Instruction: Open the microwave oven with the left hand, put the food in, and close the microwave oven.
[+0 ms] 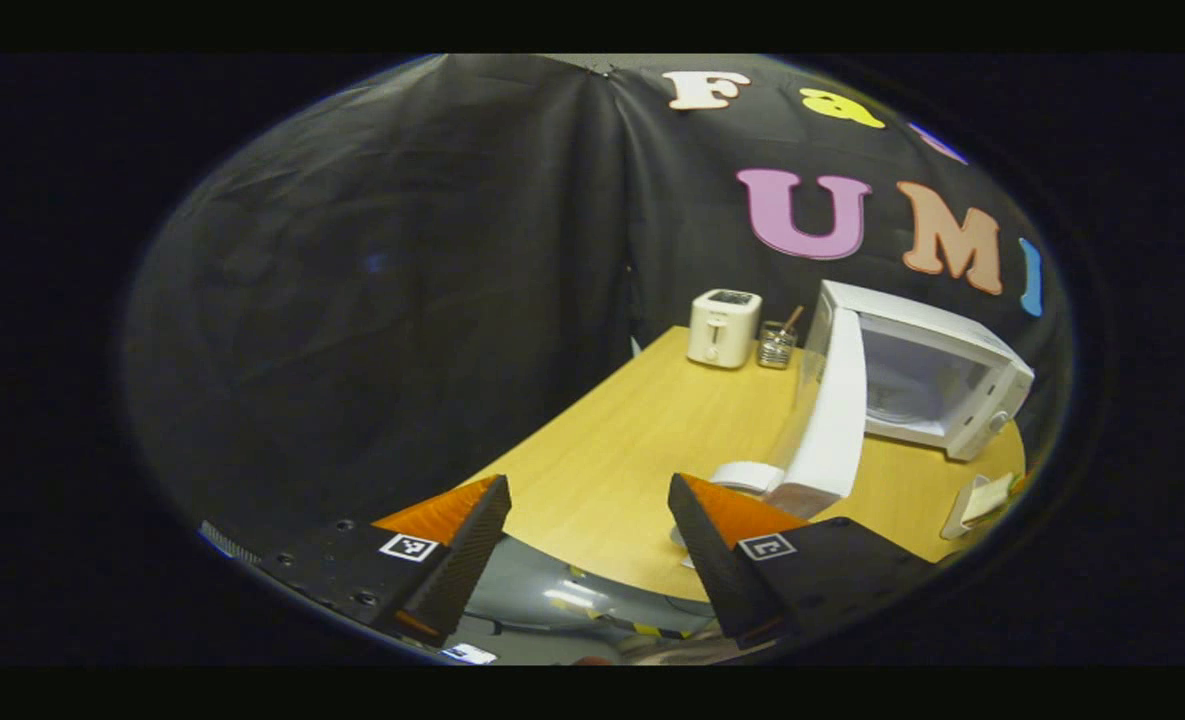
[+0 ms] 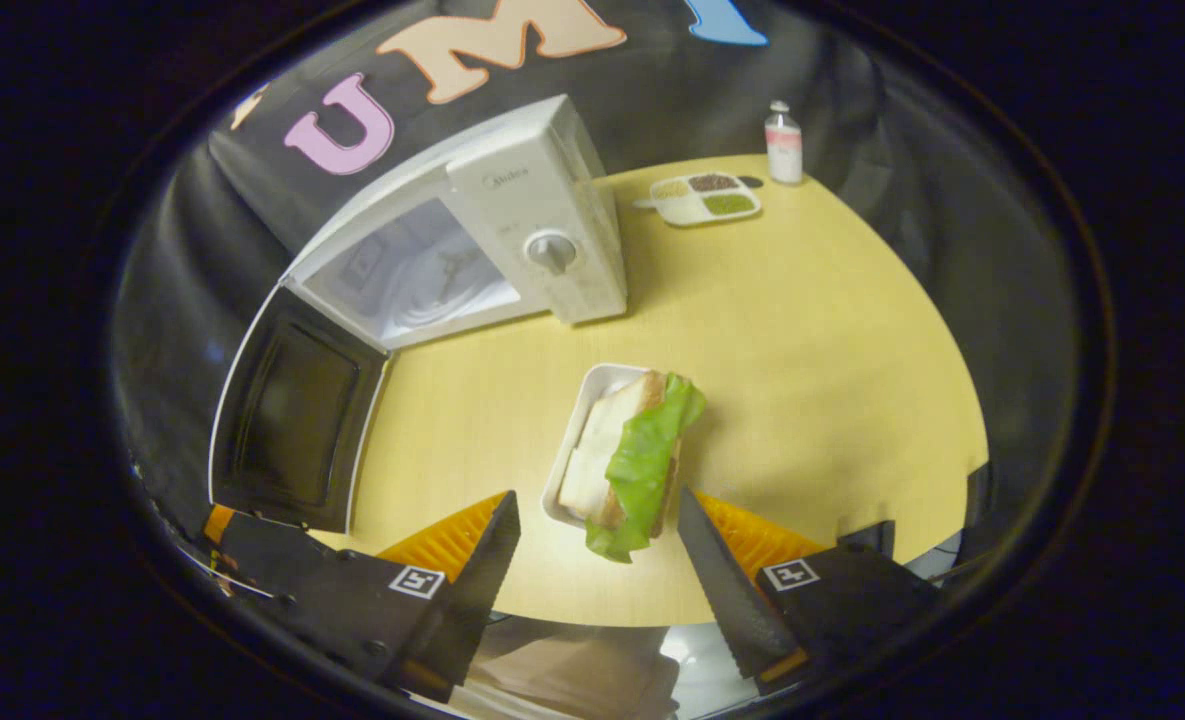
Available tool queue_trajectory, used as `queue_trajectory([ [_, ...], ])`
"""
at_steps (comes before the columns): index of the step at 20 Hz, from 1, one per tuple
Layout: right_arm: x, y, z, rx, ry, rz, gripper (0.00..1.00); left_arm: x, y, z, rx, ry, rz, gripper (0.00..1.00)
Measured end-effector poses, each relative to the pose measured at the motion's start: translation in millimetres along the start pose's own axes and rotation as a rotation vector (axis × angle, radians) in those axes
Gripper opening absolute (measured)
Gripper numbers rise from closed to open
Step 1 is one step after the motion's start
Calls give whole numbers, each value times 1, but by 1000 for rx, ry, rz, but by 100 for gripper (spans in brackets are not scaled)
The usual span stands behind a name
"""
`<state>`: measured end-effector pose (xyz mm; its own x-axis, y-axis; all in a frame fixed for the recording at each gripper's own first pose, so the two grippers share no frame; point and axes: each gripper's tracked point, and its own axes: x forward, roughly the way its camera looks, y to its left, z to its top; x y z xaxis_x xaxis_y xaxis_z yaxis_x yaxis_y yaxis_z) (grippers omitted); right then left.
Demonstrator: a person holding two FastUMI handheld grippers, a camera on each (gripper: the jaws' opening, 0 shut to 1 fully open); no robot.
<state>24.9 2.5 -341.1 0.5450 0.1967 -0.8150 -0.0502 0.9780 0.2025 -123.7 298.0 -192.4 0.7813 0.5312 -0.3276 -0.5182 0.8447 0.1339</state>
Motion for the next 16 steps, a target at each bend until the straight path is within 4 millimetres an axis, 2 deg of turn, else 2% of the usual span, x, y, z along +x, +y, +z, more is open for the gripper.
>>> queue_trajectory([
  [2, 7, -12, -2, -5, 35, -22, 99, -12, 12, 12, -22, -47, 112, 93],
  [3, 9, -14, -3, -7, 47, -21, 89, -19, 19, 18, -39, -69, 169, 92],
  [5, 16, -19, -6, -8, 88, -7, 89, -29, 18, 32, -105, -122, 235, 92],
  [6, 20, -21, -7, -11, 112, -3, 89, -38, 19, 32, -132, -134, 255, 92],
  [7, 23, -24, -8, -12, 138, -1, 98, -44, 21, 35, -138, -142, 274, 89],
  [8, 25, -24, -7, -9, 161, 6, 89, -49, 20, 37, -132, -154, 288, 92],
  [11, 36, -20, -4, 28, 213, 55, 89, -61, 7, 53, -100, -196, 293, 89],
  [12, 40, -18, -2, 45, 228, 66, 98, -64, 2, 57, -95, -202, 286, 92],
  [13, 44, -18, -2, 56, 243, 75, 89, -67, -2, 59, -91, -204, 281, 89],
  [16, 55, -19, -2, 73, 279, 76, 88, -66, -8, 65, -85, -205, 264, 91],
])
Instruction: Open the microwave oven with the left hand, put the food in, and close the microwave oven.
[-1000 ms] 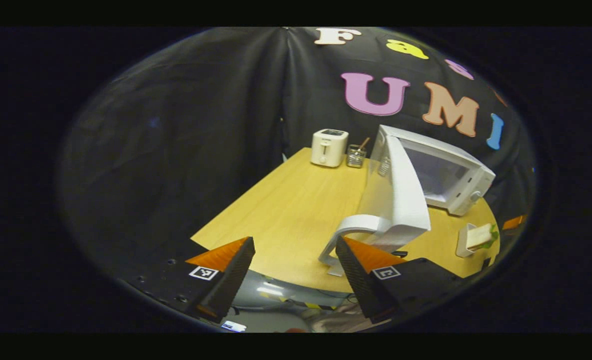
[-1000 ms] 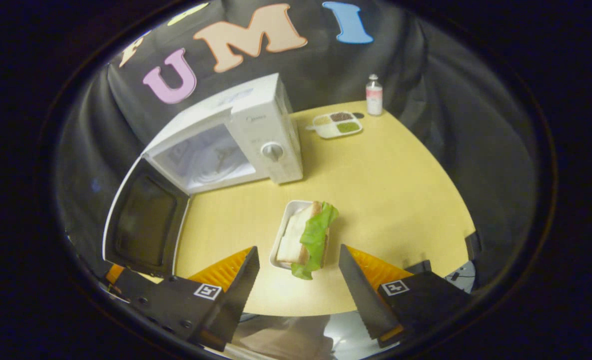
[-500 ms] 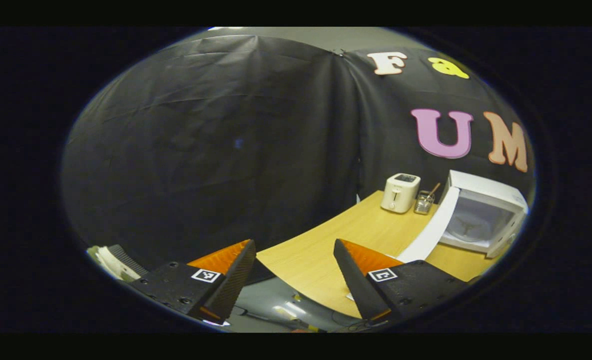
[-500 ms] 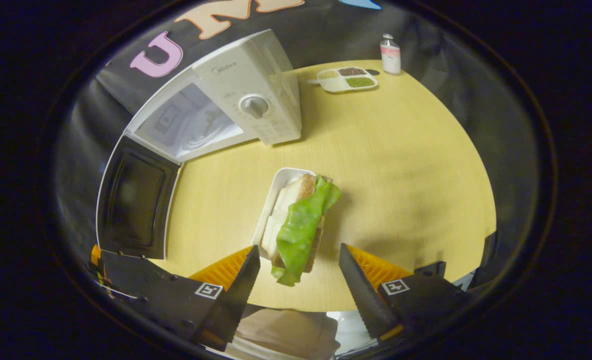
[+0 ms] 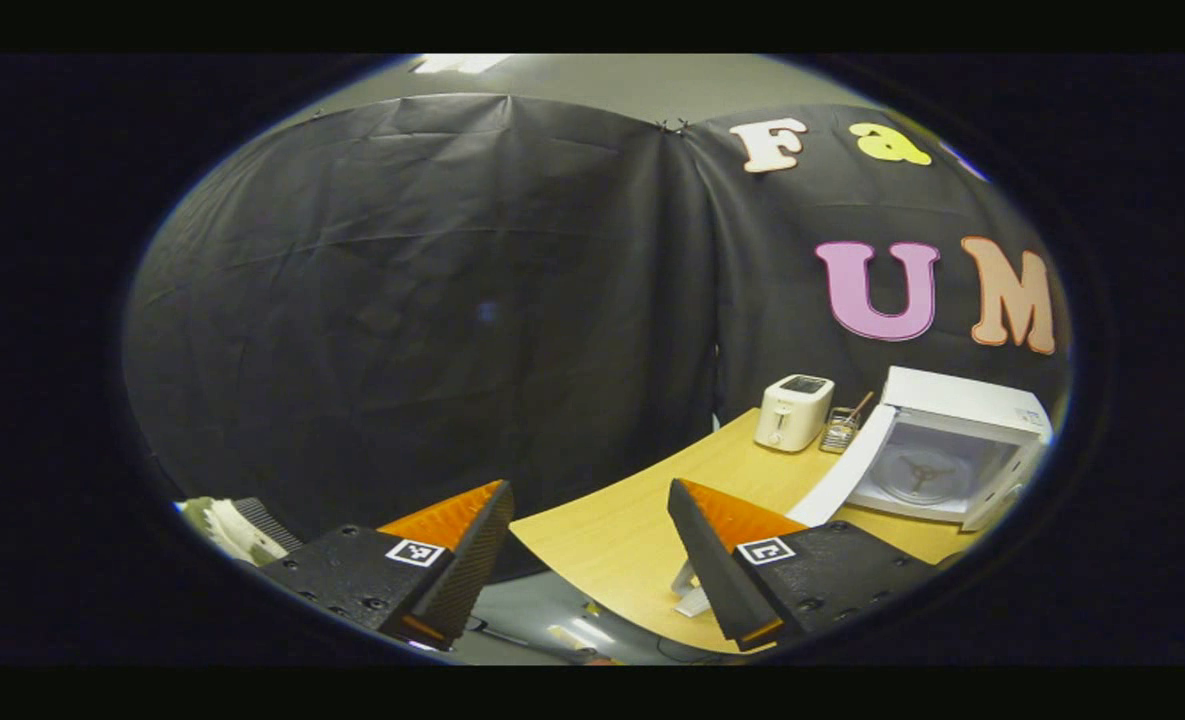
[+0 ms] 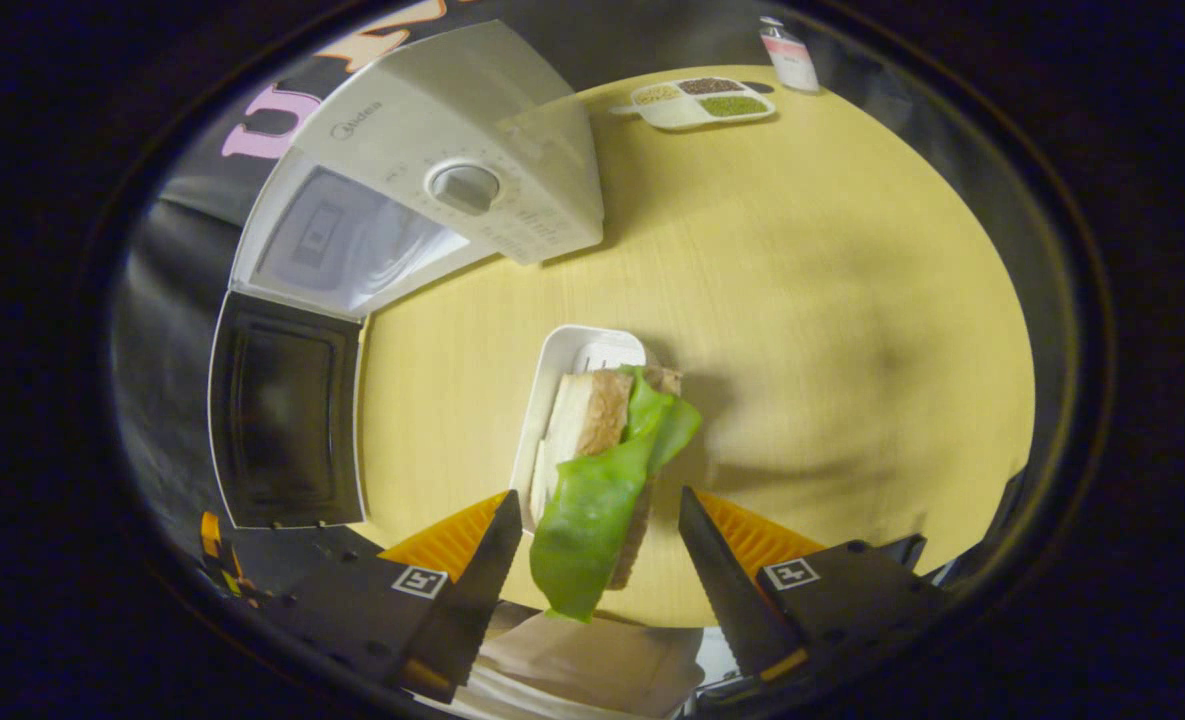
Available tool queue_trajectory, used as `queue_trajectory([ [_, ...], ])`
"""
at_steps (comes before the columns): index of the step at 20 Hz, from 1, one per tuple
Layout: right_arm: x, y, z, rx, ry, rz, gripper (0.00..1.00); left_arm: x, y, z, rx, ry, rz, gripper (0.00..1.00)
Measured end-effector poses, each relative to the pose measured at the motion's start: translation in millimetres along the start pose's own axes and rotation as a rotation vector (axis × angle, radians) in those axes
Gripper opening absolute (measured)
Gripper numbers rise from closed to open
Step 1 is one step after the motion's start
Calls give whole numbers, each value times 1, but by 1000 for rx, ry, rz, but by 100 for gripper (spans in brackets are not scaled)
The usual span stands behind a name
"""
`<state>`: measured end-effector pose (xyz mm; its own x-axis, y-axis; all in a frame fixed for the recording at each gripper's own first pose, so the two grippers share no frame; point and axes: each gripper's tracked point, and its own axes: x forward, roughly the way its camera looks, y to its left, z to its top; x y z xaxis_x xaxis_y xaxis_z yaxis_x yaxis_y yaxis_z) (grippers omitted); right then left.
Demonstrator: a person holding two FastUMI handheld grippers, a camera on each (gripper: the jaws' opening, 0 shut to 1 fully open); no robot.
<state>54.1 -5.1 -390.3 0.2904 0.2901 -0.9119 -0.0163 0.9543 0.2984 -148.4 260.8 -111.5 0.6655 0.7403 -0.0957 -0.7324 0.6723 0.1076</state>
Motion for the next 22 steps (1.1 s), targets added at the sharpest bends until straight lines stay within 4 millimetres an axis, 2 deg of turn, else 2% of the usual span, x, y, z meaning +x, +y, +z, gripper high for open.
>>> queue_trajectory([
  [1, 0, 0, 2, 18, 10, 1, 88, 3, -2, -3, -2, 9, -2, 90],
  [3, 5, 4, 4, 68, 26, 34, 69, 7, -7, -7, -11, 28, -13, 91],
  [4, 6, 7, 6, 99, 30, 61, 63, 9, -10, -7, -16, 33, -18, 91],
  [5, 6, 6, 5, 117, 41, 62, 63, 10, -12, -9, -19, 39, -24, 90],
  [6, 3, 7, 4, 137, 46, 77, 51, 11, -15, -11, -24, 44, -29, 91],
  [7, 4, 6, 7, 149, 42, 81, 45, 13, -18, -11, -33, 48, -34, 91],
  [9, 0, 9, 8, 146, 30, 85, 44, 13, -19, -13, -61, 67, -46, 91],
  [10, -6, 10, 9, 160, 22, 85, 40, 13, -22, -12, -84, 74, -61, 91],
  [11, -2, 12, 9, 151, 32, 86, 36, 12, -24, -7, -112, 72, -78, 91],
  [12, -3, 11, 8, 143, 36, 84, 36, 13, -28, -3, -130, 70, -95, 91],
  [14, -10, 15, 7, 130, 28, 83, 36, 26, -40, 4, -129, 63, -118, 91],
  [16, -22, 19, 5, 138, 0, 79, 36, 34, -40, 10, -122, 53, -144, 92],
  [18, -39, 31, 5, 151, -44, 86, 36, 43, -45, 11, -126, 61, -183, 93],
  [19, -46, 38, 7, 158, -68, 91, 36, 49, -48, 11, -124, 67, -201, 89],
  [20, -55, 48, 7, 162, -91, 99, 36, 55, -49, 7, -120, 78, -216, 93],
  [22, -72, 67, 7, 158, -128, 119, 36, 67, -54, 6, -115, 85, -254, 93],
])
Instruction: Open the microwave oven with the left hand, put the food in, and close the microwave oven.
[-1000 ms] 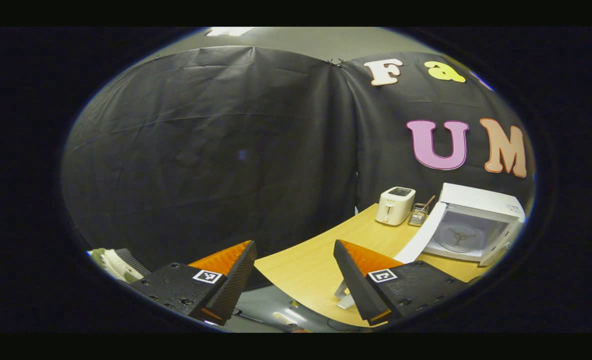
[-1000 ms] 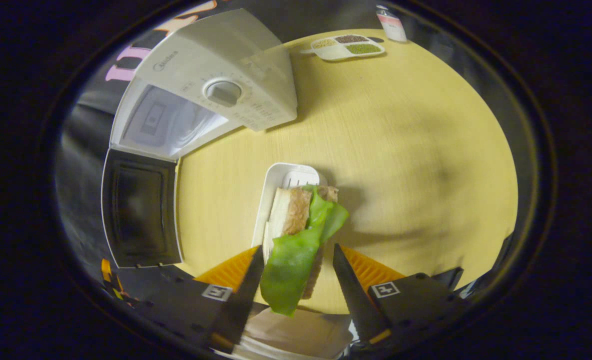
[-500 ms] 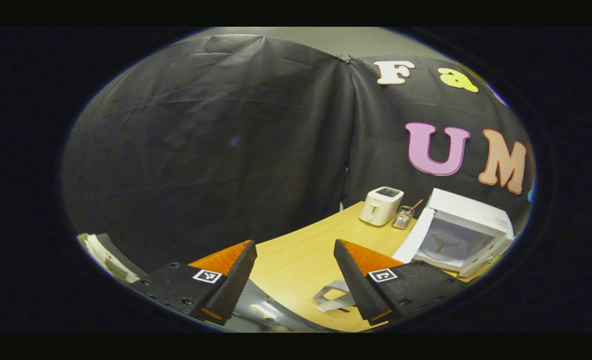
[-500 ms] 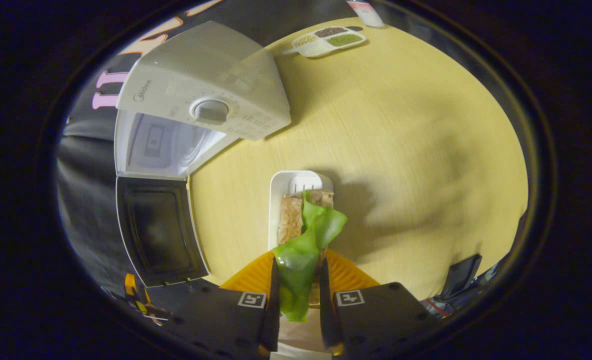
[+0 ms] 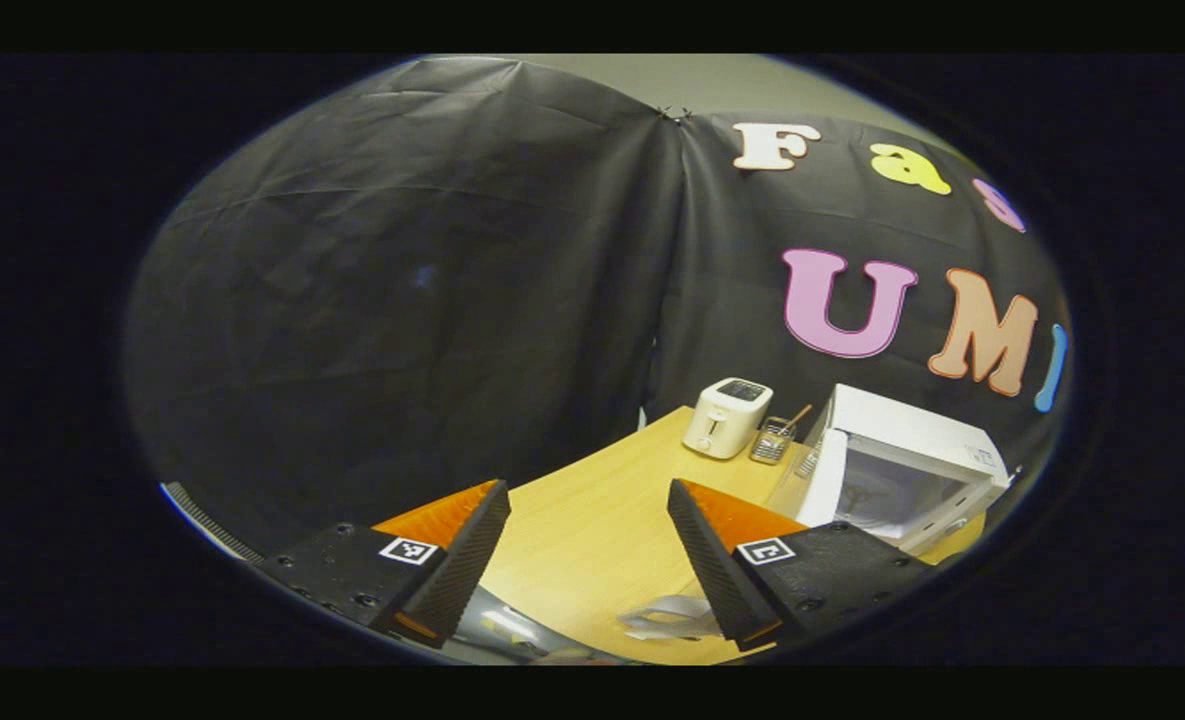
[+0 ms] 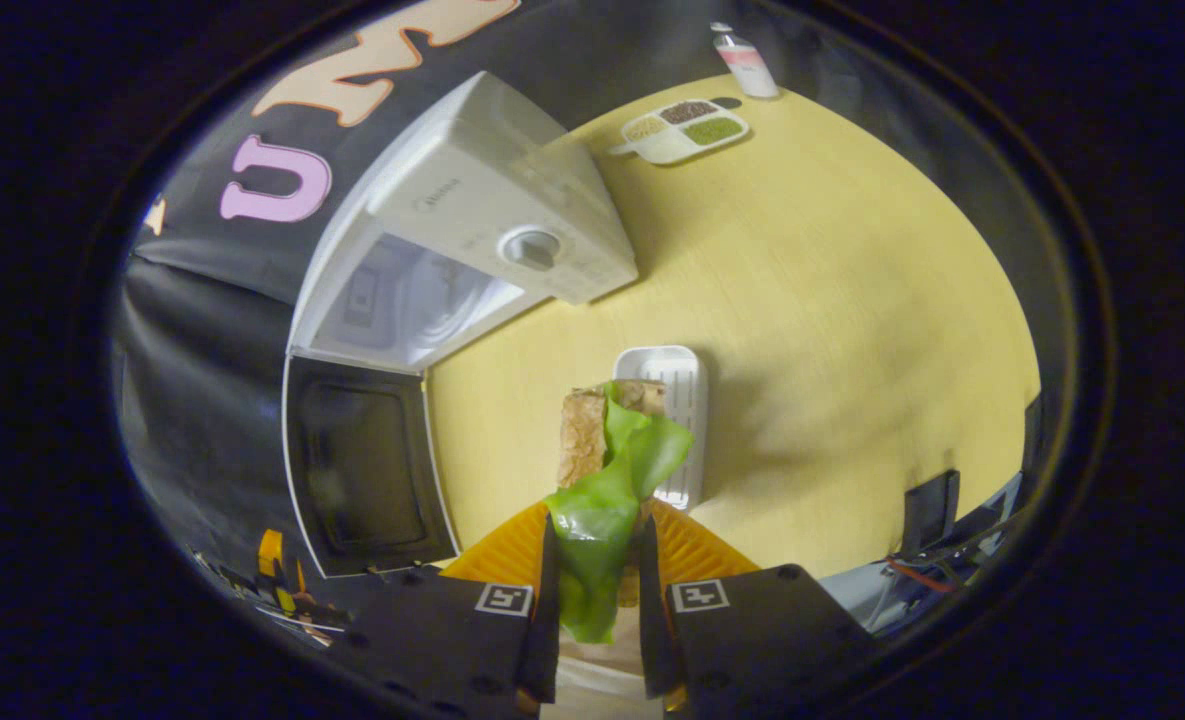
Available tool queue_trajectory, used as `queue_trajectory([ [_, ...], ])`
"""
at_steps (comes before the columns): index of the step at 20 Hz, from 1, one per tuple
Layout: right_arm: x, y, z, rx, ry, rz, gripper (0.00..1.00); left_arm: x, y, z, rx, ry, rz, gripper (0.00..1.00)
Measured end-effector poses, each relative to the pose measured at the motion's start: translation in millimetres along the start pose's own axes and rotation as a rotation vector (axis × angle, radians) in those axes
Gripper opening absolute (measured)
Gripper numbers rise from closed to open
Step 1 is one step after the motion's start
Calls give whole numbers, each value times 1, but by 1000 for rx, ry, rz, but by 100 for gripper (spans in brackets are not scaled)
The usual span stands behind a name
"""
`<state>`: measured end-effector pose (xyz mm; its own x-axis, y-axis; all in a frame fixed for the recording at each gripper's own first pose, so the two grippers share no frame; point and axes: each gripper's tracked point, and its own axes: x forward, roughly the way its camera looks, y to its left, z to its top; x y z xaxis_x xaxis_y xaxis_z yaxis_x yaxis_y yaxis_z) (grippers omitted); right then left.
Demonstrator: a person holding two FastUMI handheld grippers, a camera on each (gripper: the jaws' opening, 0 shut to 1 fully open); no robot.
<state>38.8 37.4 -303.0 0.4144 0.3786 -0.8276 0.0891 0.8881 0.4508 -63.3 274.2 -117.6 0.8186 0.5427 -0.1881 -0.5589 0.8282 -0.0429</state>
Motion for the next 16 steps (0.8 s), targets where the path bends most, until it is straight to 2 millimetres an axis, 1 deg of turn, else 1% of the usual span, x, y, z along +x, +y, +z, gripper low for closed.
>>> queue_trajectory([
  [2, -8, 20, -2, -12, -31, 11, 36, 14, -3, 4, 10, 4, -39, 93],
  [4, -9, 45, 0, -18, -67, 35, 36, 26, -10, 7, 23, 5, -88, 93],
  [5, -10, 62, -4, -14, -77, 63, 36, 32, -11, 10, 35, 2, -105, 89],
  [6, -11, 80, -9, 0, -79, 96, 36, 37, -12, 12, 47, -2, -123, 93],
  [8, -7, 115, -18, 23, -82, 161, 36, 47, -15, 14, 71, -4, -157, 93],
  [9, -5, 131, -21, 32, -83, 187, 36, 51, -18, 12, 81, 1, -176, 89],
  [10, 0, 144, -25, 39, -82, 208, 36, 55, -19, 13, 86, 4, -191, 93],
  [11, 5, 156, -30, 45, -79, 222, 36, 59, -20, 13, 91, 9, -206, 93],
  [12, 10, 166, -32, 47, -79, 231, 36, 61, -20, 11, 95, 15, -217, 89],
  [13, 15, 178, -34, 48, -82, 239, 36, 65, -20, 11, 100, 17, -225, 93],
  [16, 30, 205, -33, 61, -94, 271, 36, 72, -16, 13, 124, 22, -241, 93],
])
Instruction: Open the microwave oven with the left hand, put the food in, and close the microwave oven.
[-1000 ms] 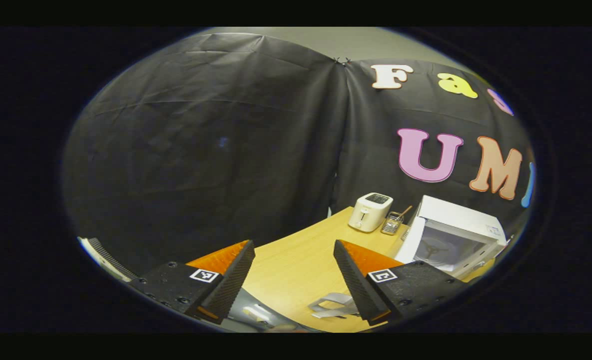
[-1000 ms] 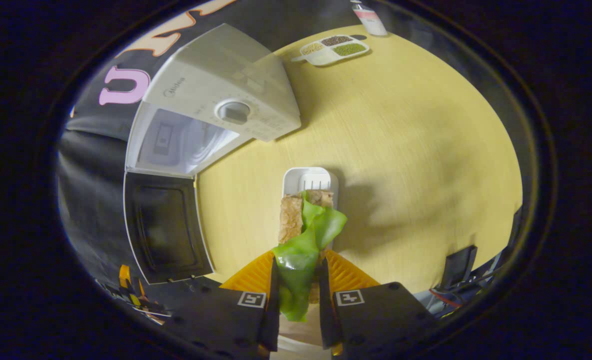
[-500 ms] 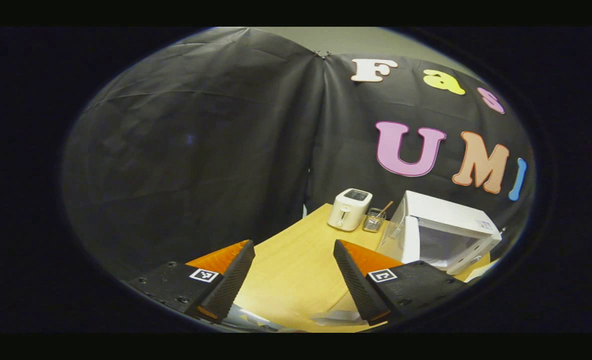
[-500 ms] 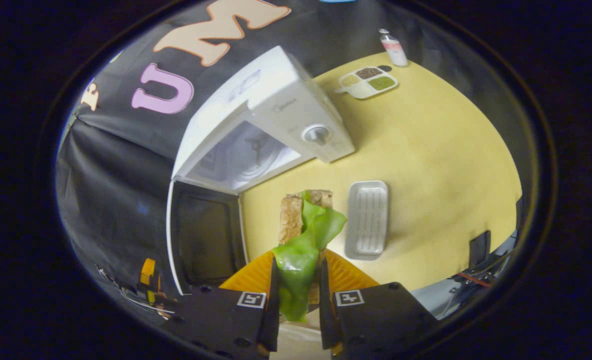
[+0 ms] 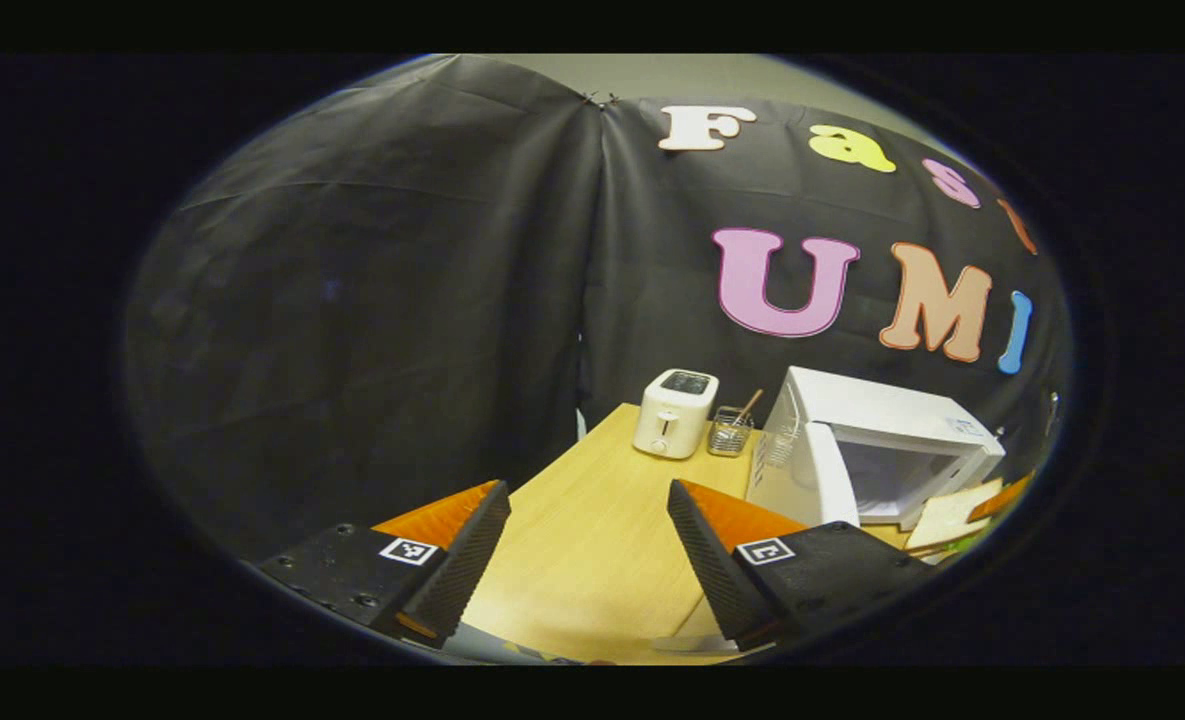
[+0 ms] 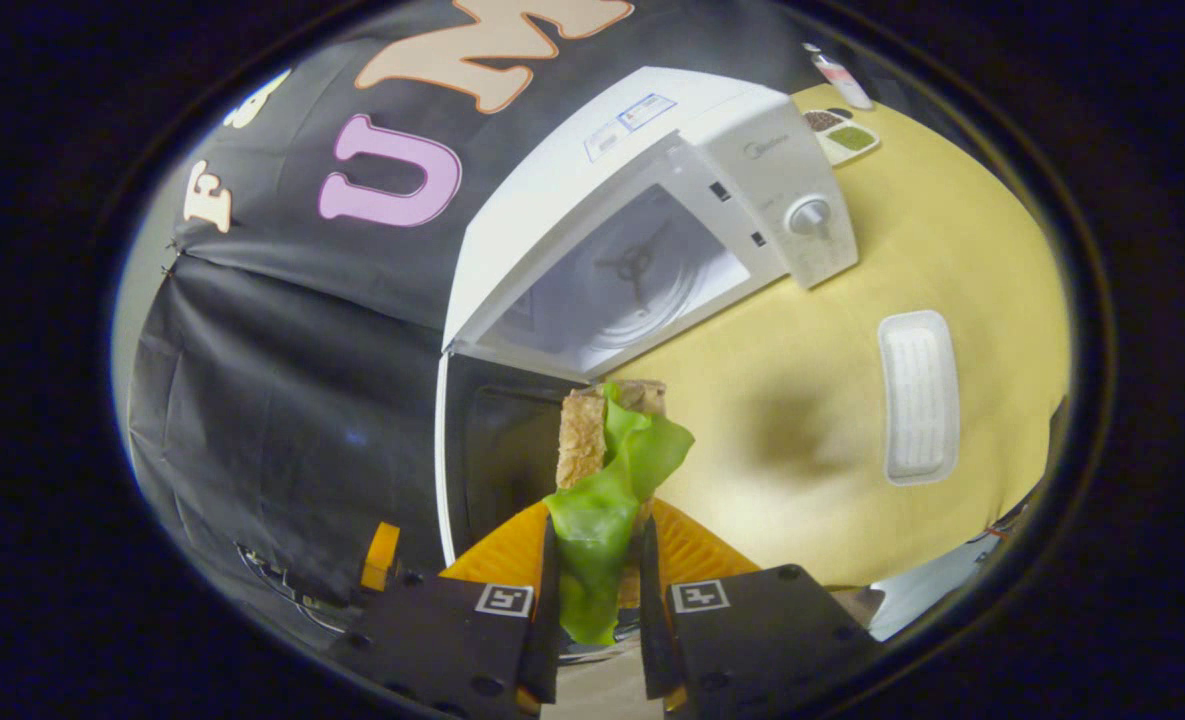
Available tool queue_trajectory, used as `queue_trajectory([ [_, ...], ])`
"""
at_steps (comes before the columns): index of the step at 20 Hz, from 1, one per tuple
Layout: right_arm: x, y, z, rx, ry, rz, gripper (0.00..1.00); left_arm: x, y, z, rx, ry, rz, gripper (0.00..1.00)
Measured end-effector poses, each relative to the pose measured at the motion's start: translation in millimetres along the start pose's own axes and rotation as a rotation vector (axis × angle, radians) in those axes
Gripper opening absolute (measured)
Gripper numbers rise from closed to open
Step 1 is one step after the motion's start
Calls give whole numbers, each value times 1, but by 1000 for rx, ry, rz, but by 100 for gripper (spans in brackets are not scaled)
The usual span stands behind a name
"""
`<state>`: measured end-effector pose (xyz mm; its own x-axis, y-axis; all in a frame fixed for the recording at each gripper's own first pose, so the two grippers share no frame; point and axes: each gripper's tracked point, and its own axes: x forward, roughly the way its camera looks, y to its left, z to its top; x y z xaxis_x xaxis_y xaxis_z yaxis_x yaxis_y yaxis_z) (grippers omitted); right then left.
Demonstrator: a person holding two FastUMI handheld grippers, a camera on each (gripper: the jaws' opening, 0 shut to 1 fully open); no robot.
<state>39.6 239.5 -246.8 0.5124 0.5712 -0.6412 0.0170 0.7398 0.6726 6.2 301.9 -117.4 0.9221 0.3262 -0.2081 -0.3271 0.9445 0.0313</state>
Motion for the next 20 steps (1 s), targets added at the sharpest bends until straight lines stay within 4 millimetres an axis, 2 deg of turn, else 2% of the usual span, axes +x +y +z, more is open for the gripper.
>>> queue_trajectory([
  [1, 8, 6, 1, 5, -10, 5, 36, 3, 0, -1, 0, 2, -8, 89],
  [3, 25, 12, 7, 10, -40, 8, 36, 4, 2, -3, -4, 6, -19, 93],
  [4, 34, 13, 12, 11, -63, 4, 36, 5, 1, -4, -5, 12, -24, 89],
  [6, 53, 13, 22, 7, -102, -10, 35, 10, -2, -8, -11, 25, -39, 93],
  [9, 79, 11, 37, -7, -170, -33, 36, 15, -5, -12, -21, 38, -63, 93],
  [11, 99, 7, 50, -20, -218, -54, 35, 17, -4, -12, -22, 35, -67, 93],
  [12, 109, 7, 58, -21, -242, -53, 35, 17, -4, -12, -21, 33, -70, 89],
  [13, 120, 9, 65, -17, -267, -44, 35, 18, -3, -12, -20, 32, -72, 93],
  [15, 140, 13, 82, -8, -311, -31, 35, 17, 0, -16, -18, 42, -71, 93],
  [16, 149, 11, 90, -10, -342, -39, 28, 18, 2, -17, -20, 46, -67, 93],
  [17, 155, 11, 98, -17, -367, -56, 28, 18, 4, -19, -24, 49, -62, 89],
  [18, 162, 11, 104, -27, -388, -60, 27, 17, 7, -19, -27, 53, -54, 89],
  [19, 167, 12, 110, -42, -411, -63, 35, 18, 8, -21, -32, 56, -47, 89],
  [20, 172, 13, 118, -62, -436, -68, 36, 18, 10, -22, -37, 60, -40, 93],
])
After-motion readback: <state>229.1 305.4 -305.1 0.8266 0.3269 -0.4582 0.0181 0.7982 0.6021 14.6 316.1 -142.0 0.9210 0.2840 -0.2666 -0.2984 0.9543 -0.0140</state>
